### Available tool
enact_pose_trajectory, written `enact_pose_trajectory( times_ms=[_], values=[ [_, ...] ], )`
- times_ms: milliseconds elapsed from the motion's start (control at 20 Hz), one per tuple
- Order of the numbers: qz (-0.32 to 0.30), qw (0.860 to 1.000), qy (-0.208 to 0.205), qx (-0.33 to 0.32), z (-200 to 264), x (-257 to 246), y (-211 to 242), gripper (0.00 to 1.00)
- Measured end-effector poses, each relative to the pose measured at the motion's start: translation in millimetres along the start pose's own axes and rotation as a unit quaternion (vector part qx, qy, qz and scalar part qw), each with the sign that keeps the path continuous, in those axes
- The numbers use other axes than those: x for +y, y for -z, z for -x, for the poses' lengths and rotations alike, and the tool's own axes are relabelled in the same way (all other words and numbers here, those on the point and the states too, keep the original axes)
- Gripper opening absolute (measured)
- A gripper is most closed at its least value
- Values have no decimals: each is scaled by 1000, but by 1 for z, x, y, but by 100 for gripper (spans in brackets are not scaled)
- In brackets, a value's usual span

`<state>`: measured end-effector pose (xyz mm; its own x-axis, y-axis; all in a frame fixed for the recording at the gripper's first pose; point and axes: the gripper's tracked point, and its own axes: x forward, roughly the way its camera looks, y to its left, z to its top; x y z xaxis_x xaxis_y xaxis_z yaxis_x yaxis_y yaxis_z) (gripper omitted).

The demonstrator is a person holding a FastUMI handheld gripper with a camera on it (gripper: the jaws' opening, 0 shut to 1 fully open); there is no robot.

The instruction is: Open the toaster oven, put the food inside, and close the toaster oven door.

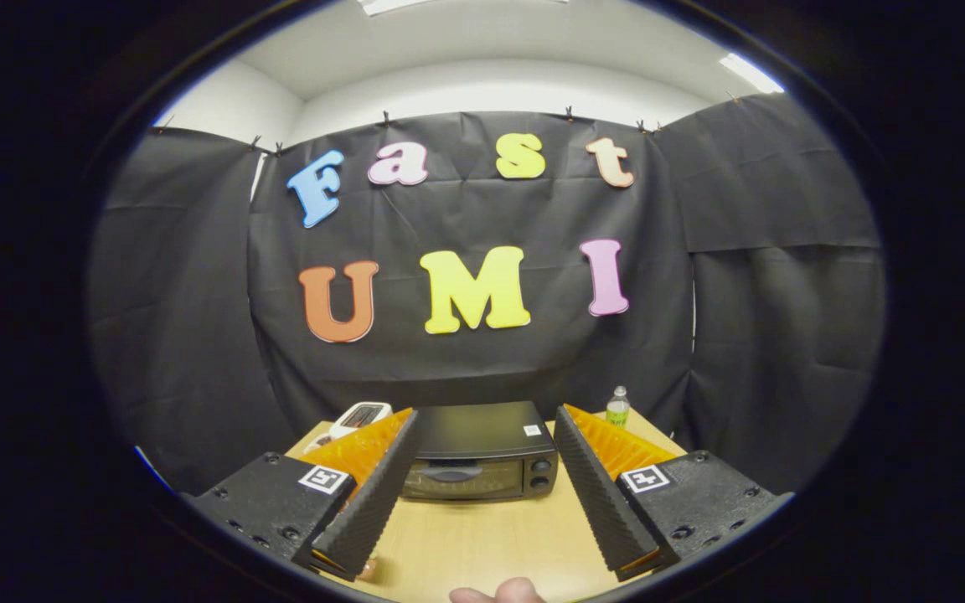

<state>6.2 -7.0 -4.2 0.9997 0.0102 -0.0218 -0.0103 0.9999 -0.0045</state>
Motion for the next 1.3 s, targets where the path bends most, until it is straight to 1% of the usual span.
enact_pose_trajectory(
  times_ms=[150, 350, 500, 750, 900, 1050, 1300],
  values=[
    [-6, 1000, -11, 10, -16, 2, 7, 100],
    [-8, 999, -28, 33, -53, 5, 32, 100],
    [3, 998, -39, 49, -93, 11, 60, 100],
    [-1, 995, -60, 82, -169, 31, 114, 100],
    [1, 992, -62, 106, -211, 40, 148, 100],
    [15, 990, -58, 129, -242, 44, 180, 100],
    [29, 984, -45, 171, -259, 43, 226, 100]
  ],
)
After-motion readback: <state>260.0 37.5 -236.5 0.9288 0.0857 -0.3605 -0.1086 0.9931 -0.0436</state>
